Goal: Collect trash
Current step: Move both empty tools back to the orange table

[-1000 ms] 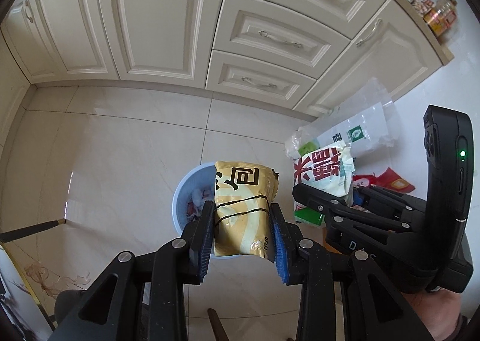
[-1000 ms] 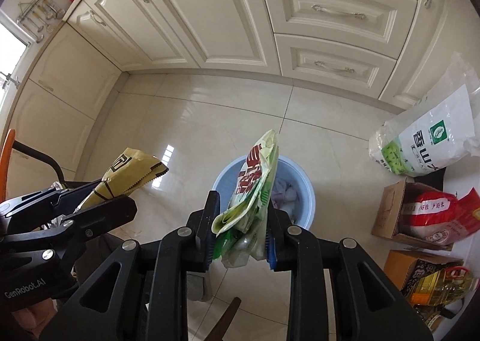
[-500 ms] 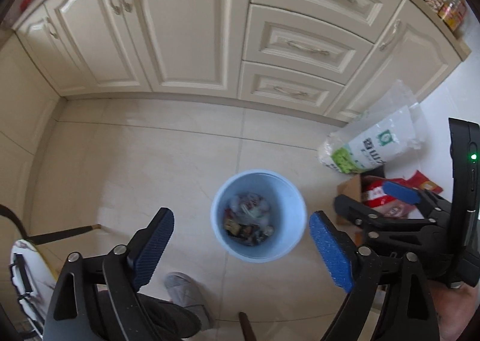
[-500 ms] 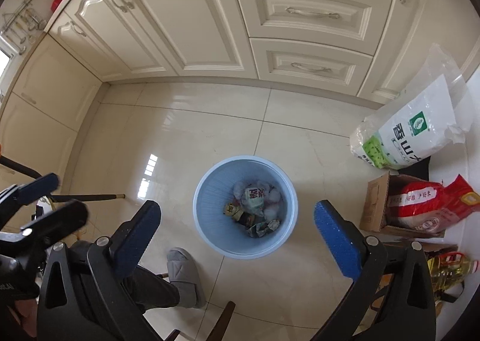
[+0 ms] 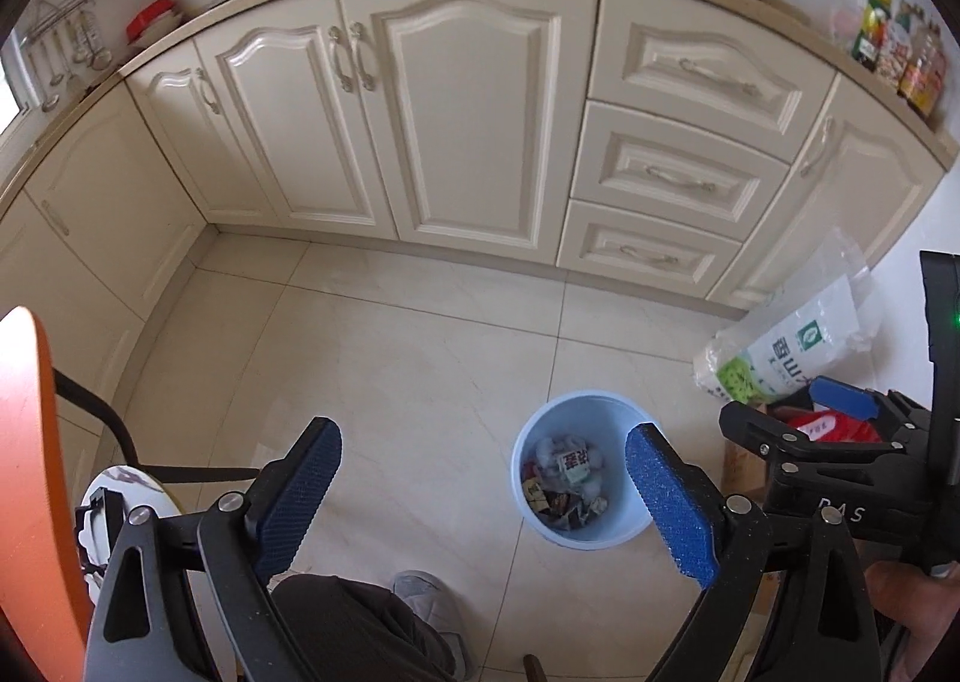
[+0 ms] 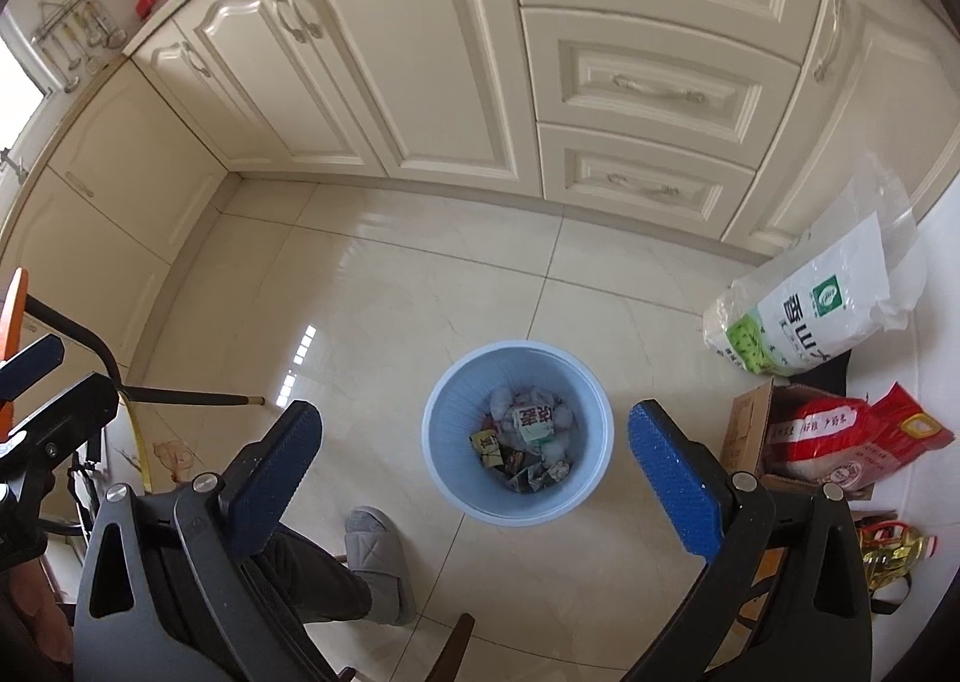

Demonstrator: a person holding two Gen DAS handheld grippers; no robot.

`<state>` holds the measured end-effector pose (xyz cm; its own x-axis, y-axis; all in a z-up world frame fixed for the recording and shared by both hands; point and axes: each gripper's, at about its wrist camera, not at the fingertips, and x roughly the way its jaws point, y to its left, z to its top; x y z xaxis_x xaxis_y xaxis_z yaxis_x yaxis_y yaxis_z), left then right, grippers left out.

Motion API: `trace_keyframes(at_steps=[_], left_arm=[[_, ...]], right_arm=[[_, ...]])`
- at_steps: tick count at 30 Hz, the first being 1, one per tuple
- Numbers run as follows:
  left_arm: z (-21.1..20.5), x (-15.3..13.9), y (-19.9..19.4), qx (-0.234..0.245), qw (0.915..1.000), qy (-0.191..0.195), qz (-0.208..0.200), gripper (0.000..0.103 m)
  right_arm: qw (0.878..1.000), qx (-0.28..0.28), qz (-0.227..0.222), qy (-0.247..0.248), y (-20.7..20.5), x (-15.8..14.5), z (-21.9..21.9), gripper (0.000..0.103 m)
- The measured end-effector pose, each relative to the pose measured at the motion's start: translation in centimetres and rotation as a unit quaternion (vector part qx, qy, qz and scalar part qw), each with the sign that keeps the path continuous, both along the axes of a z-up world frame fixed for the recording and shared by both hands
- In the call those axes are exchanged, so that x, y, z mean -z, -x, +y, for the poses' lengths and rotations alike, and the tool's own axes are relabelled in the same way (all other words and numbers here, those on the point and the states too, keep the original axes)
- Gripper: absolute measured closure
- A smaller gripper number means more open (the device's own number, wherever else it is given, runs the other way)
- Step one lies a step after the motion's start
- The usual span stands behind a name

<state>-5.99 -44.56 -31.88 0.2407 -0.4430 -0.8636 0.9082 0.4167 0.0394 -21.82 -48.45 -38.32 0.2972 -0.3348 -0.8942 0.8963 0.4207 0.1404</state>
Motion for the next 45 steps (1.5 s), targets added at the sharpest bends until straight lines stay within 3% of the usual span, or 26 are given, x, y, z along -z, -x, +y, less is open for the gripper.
trace_keyframes(at_steps=[10, 22, 29, 34, 45], left_arm=[[11.6, -7.7, -2.3, -0.052, 0.9956, 0.077, -0.013, 0.010], [26.7, -15.8, -1.0, -0.151, 0.9737, 0.154, -0.074, 0.001], [34.0, -18.6, 0.1, -0.224, 0.9521, 0.186, -0.094, 0.001], [39.5, -20.2, 1.3, -0.277, 0.9315, 0.205, -0.117, 0.001], [47.5, -21.7, 5.6, -0.377, 0.8880, 0.210, -0.158, 0.001]], right_arm=[[0.995, -0.069, -0.024, 0.074, -6.3, -7.9, 4.9, 0.000], [0.970, -0.177, -0.085, 0.143, -16.1, -16.6, 12.3, 0.000], [0.949, -0.242, -0.121, 0.165, -21.4, -20.0, 17.1, 0.000], [0.930, -0.290, -0.147, 0.171, -24.8, -21.9, 20.9, 0.000], [0.882, -0.390, -0.197, 0.178, -30.9, -24.6, 30.1, 0.000]])
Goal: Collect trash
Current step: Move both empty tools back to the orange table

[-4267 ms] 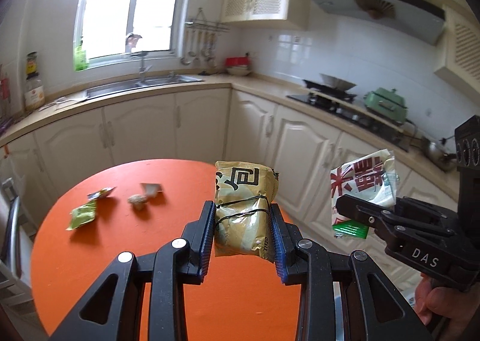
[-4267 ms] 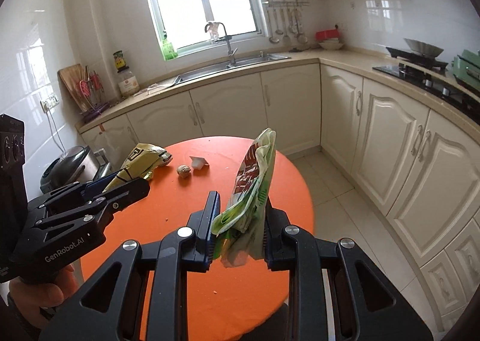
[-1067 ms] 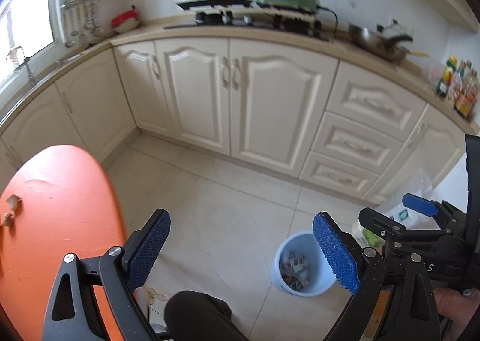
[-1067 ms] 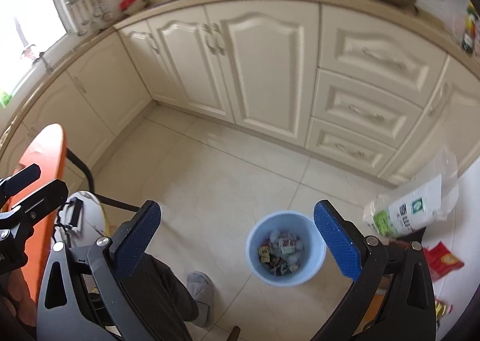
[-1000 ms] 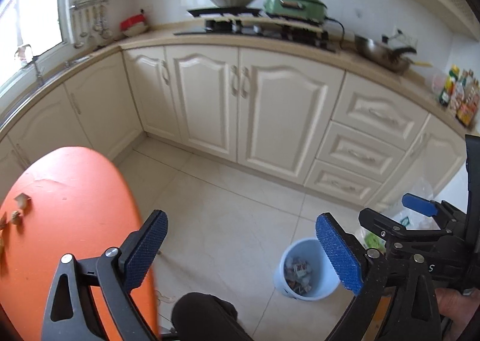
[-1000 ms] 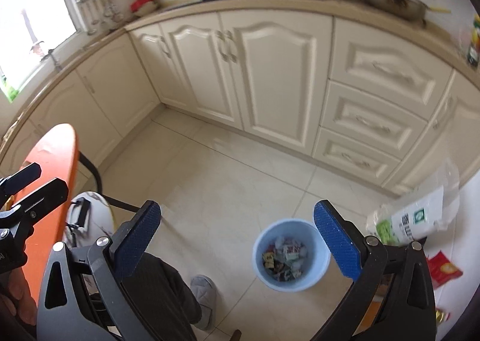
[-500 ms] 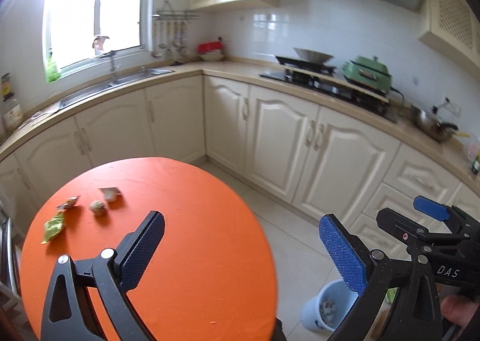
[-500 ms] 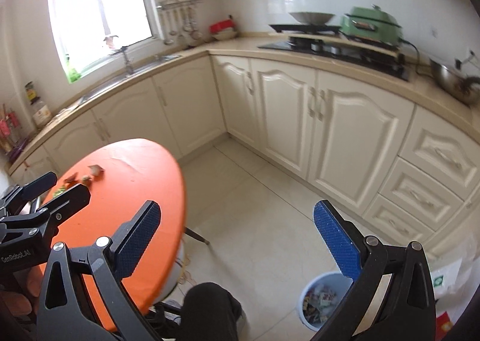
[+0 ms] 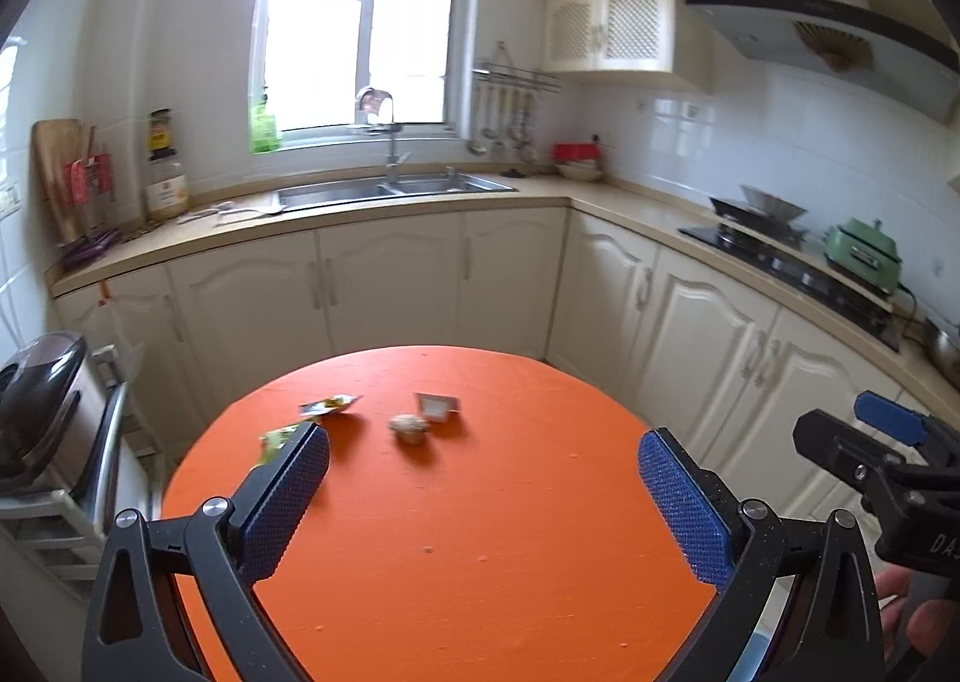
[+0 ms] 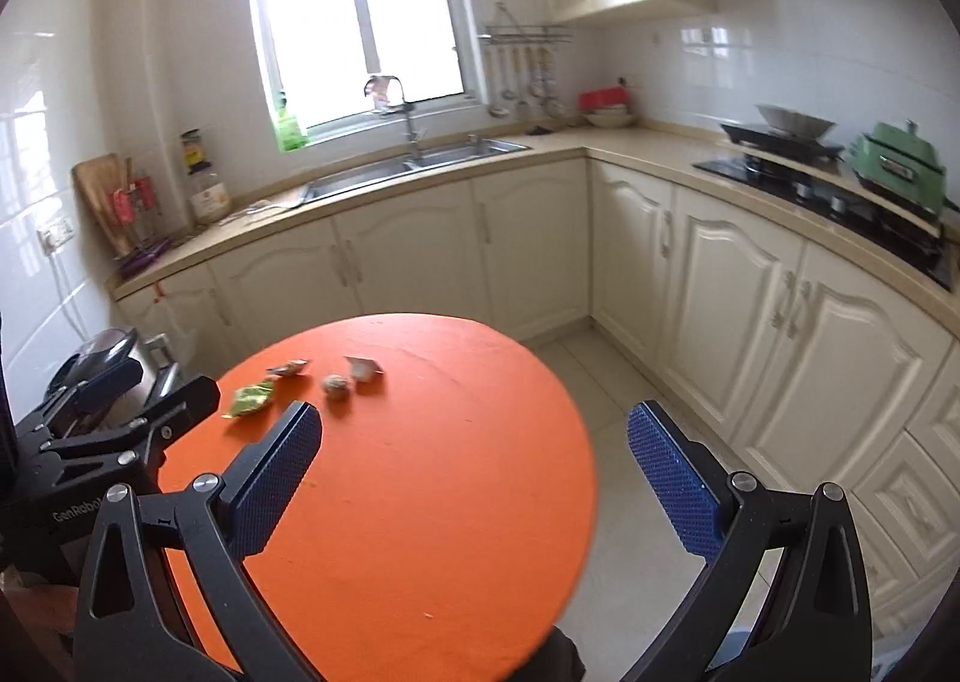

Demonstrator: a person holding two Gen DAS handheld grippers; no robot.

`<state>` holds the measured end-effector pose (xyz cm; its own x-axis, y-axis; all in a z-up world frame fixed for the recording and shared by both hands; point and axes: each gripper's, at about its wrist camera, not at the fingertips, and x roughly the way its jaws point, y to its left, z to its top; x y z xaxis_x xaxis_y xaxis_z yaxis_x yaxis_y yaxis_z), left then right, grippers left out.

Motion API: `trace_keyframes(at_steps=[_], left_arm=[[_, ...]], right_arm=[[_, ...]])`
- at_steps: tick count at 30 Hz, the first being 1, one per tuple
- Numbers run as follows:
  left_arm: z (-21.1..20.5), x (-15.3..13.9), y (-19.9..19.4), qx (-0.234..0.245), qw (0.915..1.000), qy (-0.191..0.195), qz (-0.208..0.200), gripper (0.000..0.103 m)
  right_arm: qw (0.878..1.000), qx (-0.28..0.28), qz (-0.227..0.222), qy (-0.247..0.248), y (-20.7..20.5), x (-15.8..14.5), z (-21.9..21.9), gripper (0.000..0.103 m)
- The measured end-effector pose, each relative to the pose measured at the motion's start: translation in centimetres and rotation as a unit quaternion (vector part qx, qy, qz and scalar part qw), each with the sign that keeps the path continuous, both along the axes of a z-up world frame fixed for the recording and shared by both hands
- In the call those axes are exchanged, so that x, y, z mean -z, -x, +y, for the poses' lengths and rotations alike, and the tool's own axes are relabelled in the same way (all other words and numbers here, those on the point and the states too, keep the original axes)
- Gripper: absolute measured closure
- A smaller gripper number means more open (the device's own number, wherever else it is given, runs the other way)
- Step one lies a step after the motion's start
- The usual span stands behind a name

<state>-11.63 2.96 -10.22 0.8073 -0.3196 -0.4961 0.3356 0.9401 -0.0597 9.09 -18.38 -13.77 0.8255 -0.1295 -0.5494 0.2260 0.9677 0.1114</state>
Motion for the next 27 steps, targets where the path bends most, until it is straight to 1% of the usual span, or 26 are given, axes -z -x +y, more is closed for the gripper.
trace_keyframes(at_steps=[4, 10, 14, 16, 20, 27], left_arm=[[2.3, -0.1, 1.0, -0.030, 0.9995, 0.007, -0.001, 0.001], [4.5, -0.4, 2.2, -0.063, 0.9979, 0.009, -0.007, 0.001], [5.6, -0.5, 3.0, -0.082, 0.9965, 0.006, -0.013, 0.001], [6.1, -0.3, 2.6, -0.090, 0.9959, 0.005, -0.011, 0.001], [7.0, 0.7, 0.3, -0.103, 0.9947, 0.000, 0.006, 0.001], [6.3, 3.8, -7.1, -0.113, 0.9917, -0.017, 0.059, 0.001]], right_arm=[[0.999, -0.035, -0.011, 0.005, -1.8, -0.7, 2.6, 0.000], [0.997, -0.072, -0.025, 0.012, -3.8, -1.5, 5.6, 0.000], [0.996, -0.090, -0.025, 0.013, -4.9, -1.5, 6.6, 0.000], [0.995, -0.096, -0.021, 0.015, -5.5, -1.3, 7.0, 0.000], [0.995, -0.102, -0.004, 0.019, -7.6, 0.0, 7.5, 0.000], [0.992, -0.112, 0.047, 0.017, -13.1, 4.2, 7.6, 0.000]])
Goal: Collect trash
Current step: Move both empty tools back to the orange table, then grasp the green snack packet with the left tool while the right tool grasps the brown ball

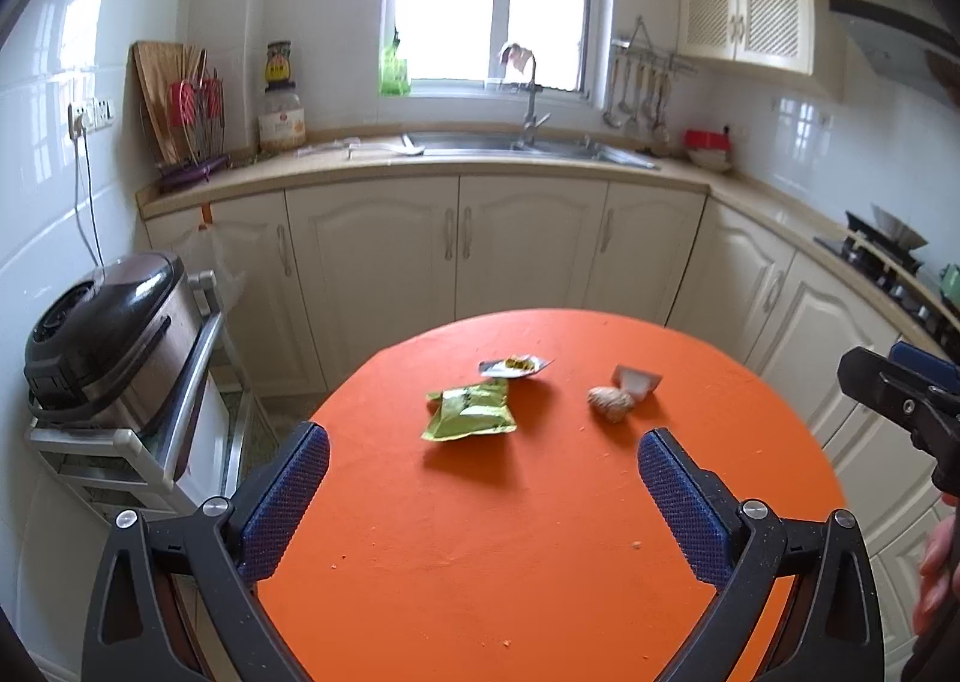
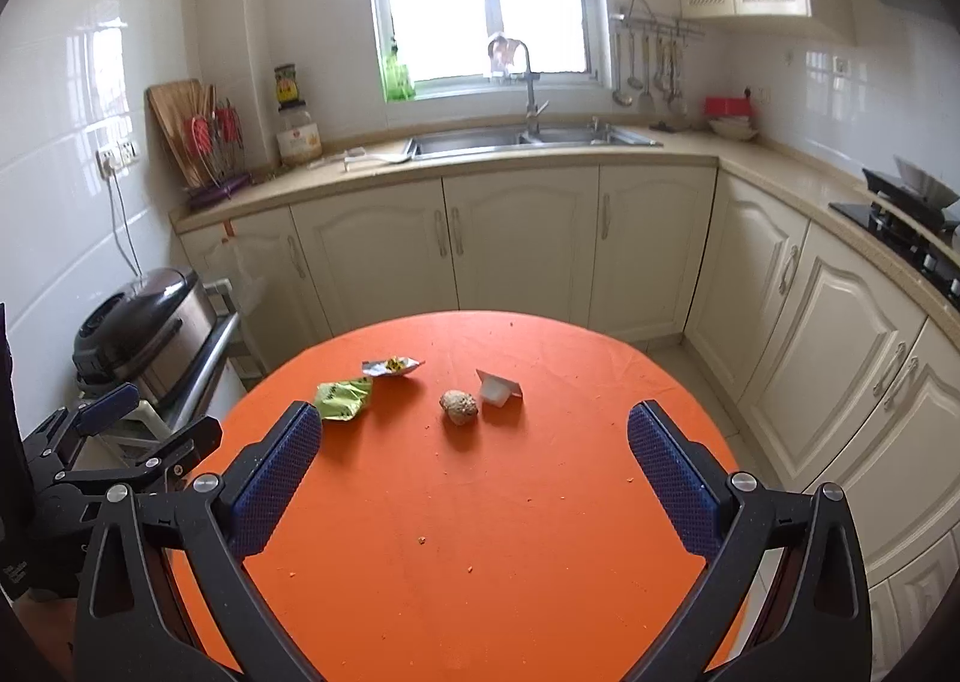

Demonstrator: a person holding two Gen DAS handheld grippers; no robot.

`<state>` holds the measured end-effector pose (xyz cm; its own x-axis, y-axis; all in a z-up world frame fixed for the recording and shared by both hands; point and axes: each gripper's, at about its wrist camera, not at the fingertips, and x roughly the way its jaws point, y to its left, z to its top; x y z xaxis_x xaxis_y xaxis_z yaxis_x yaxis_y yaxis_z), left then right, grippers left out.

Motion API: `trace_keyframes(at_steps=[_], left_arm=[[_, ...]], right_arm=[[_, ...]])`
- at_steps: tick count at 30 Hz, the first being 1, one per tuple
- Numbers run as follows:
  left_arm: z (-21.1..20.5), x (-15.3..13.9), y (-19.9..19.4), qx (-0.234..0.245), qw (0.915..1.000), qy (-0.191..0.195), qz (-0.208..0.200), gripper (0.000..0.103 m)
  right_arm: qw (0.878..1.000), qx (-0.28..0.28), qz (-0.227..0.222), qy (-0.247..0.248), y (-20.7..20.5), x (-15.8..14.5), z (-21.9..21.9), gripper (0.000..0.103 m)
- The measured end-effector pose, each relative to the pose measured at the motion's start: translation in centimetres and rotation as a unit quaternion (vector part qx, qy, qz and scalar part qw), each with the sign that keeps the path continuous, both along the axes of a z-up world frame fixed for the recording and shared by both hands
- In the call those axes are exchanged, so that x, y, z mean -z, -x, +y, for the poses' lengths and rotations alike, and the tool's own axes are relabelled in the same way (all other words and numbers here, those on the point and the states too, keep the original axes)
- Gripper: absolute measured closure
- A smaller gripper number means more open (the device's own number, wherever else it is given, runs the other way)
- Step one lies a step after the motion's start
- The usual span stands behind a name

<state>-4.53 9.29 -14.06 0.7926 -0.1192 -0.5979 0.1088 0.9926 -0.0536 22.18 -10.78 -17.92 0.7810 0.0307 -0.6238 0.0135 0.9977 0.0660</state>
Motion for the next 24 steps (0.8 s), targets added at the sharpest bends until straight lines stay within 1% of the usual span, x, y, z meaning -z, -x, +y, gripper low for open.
trace_keyframes(at_steps=[4, 10, 13, 16, 17, 19, 21, 22, 24], left_arm=[[-1.1, 1.9, -5.6, -0.003, 0.9994, -0.007, 0.034, 0.001], [-3.7, 5.4, -15.3, -0.006, 0.9959, -0.030, 0.084, 0.001], [-4.8, 7.2, -19.9, -0.010, 0.9935, -0.036, 0.108, 0.001], [-5.6, 9.0, -23.9, -0.010, 0.9910, -0.042, 0.127, 0.002], [-5.9, 9.4, -25.1, -0.010, 0.9902, -0.045, 0.132, 0.002], [-6.3, 10.2, -27.1, -0.009, 0.9895, -0.048, 0.136, 0.002], [-6.5, 10.8, -29.3, -0.009, 0.9888, -0.048, 0.141, 0.003], [-6.5, 11.1, -29.9, -0.009, 0.9884, -0.046, 0.144, 0.005], [-6.7, 11.6, -31.6, -0.006, 0.9874, -0.041, 0.153, 0.015]], right_arm=[[0.999, -0.007, 0.039, -0.002, -4.2, 3.4, 0.0, 0.000], [0.995, -0.018, 0.097, -0.013, -9.8, 9.0, -0.1, 0.001], [0.992, -0.024, 0.123, -0.025, -12.1, 11.6, -0.3, 0.010], [0.989, -0.028, 0.141, -0.029, -13.9, 13.5, -0.2, 0.019], [0.988, -0.029, 0.145, -0.031, -14.4, 14.1, -0.1, 0.023], [0.987, -0.031, 0.155, -0.033, -15.3, 15.1, -0.1, 0.027], [0.986, -0.034, 0.162, -0.037, -16.1, 16.0, 0.0, 0.036], [0.985, -0.034, 0.165, -0.038, -16.4, 16.4, 0.0, 0.037], [0.984, -0.033, 0.169, -0.038, -16.8, 17.0, 0.2, 0.044]])
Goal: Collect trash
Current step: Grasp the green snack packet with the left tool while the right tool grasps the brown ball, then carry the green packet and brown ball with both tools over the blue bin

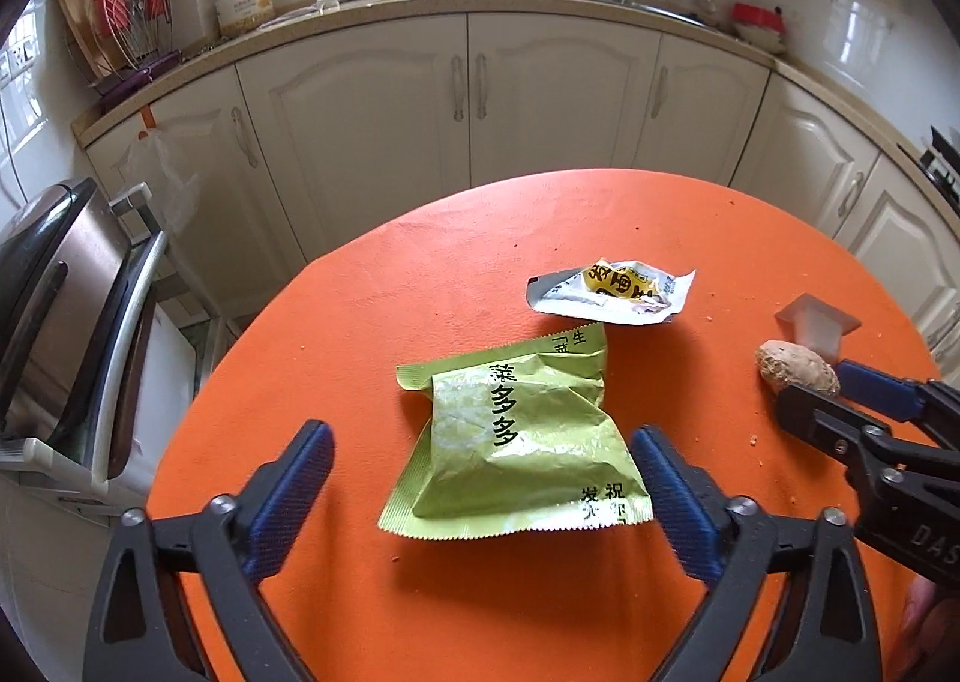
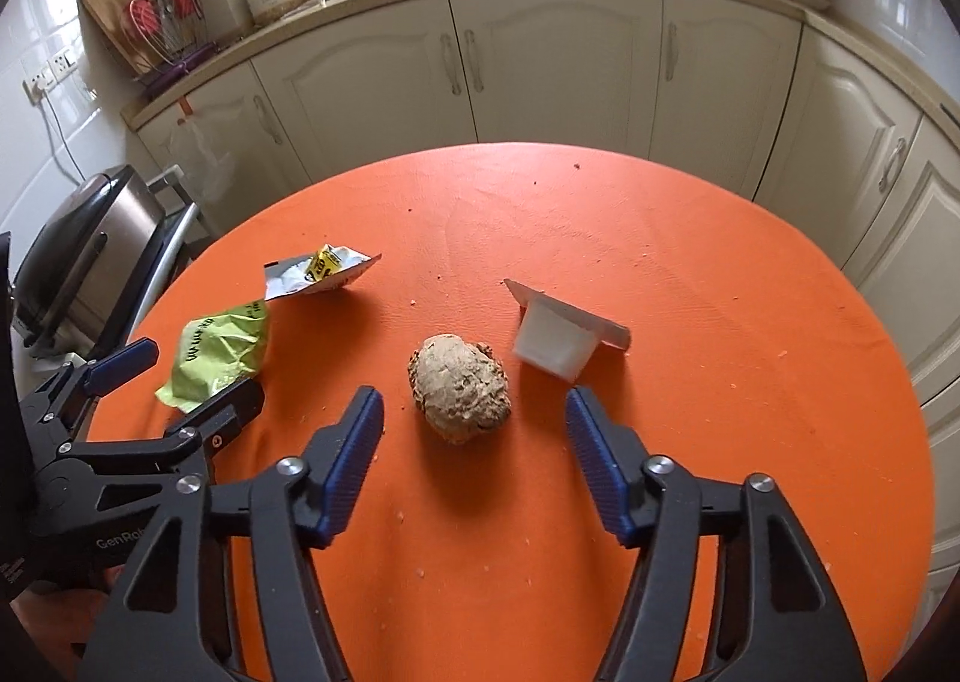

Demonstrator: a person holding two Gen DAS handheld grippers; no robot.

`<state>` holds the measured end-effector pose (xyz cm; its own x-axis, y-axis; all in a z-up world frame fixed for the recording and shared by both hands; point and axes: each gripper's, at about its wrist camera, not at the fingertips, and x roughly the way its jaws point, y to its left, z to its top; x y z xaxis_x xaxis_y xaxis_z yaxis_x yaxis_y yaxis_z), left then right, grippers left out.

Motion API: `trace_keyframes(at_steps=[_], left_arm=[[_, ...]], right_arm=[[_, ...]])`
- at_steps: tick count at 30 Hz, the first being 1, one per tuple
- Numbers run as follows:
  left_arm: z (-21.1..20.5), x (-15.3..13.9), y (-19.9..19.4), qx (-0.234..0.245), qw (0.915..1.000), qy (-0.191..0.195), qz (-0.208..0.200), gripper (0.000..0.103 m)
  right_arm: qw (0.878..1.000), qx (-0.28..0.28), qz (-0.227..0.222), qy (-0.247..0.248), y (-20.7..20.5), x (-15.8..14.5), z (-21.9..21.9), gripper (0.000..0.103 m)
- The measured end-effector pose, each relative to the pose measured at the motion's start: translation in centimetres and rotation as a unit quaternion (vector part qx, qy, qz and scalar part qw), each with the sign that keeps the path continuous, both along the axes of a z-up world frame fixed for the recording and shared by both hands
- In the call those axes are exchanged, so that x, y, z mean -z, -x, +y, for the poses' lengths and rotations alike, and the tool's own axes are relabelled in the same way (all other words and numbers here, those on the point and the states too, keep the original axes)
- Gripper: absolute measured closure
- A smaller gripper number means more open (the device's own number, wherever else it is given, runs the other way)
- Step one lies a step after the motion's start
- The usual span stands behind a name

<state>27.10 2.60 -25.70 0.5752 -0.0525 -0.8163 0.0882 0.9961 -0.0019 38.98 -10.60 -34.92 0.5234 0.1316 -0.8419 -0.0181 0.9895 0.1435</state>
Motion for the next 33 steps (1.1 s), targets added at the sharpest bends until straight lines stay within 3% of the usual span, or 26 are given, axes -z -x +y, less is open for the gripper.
trace_keyframes(at_steps=[2, 3, 4, 5, 7, 11, 14, 23, 33], left_arm=[[-0.4, 0.3, -1.5, 0.005, 1.0000, -0.001, 0.000, 0.023], [-0.4, 0.5, -1.9, 0.008, 1.0000, 0.001, 0.000, 0.025], [-0.6, 0.6, -2.4, 0.008, 1.0000, 0.004, -0.001, 0.028], [-0.7, 0.6, -3.2, 0.004, 1.0000, 0.003, -0.003, 0.037], [-0.7, 0.6, -3.7, 0.002, 0.9999, 0.009, -0.007, 0.050], [-0.6, 0.9, -5.3, 0.004, 0.9995, 0.030, -0.005, 0.056], [-0.4, 0.8, -6.3, 0.005, 0.9991, 0.042, -0.004, 0.070], [-2.1, -1.1, -6.0, 0.019, 0.9974, 0.066, -0.023, 0.076], [-8.2, -5.8, 0.4, 0.082, 0.9890, 0.081, -0.092, 0.076]], right_arm=[[1.000, 0.002, -0.008, 0.008, -0.1, 0.0, 0.3, 0.049], [1.000, 0.001, -0.008, 0.006, -0.2, 0.1, 0.4, 0.058], [1.000, -0.001, -0.009, 0.006, -0.2, 0.1, 0.6, 0.060], [1.000, -0.004, -0.009, 0.010, -0.2, 0.0, 0.9, 0.066], [1.000, -0.014, -0.011, 0.024, 0.0, 0.1, 1.6, 0.068], [1.000, -0.021, -0.011, 0.015, 1.2, -0.1, 1.6, 0.070], [1.000, -0.023, -0.010, 0.007, 2.7, -0.4, 1.4, 0.070], [0.999, -0.016, -0.031, -0.014, 8.3, -3.5, 0.7, 0.070], [0.994, 0.009, -0.104, -0.016, 16.4, -10.8, -1.7, 0.070]])
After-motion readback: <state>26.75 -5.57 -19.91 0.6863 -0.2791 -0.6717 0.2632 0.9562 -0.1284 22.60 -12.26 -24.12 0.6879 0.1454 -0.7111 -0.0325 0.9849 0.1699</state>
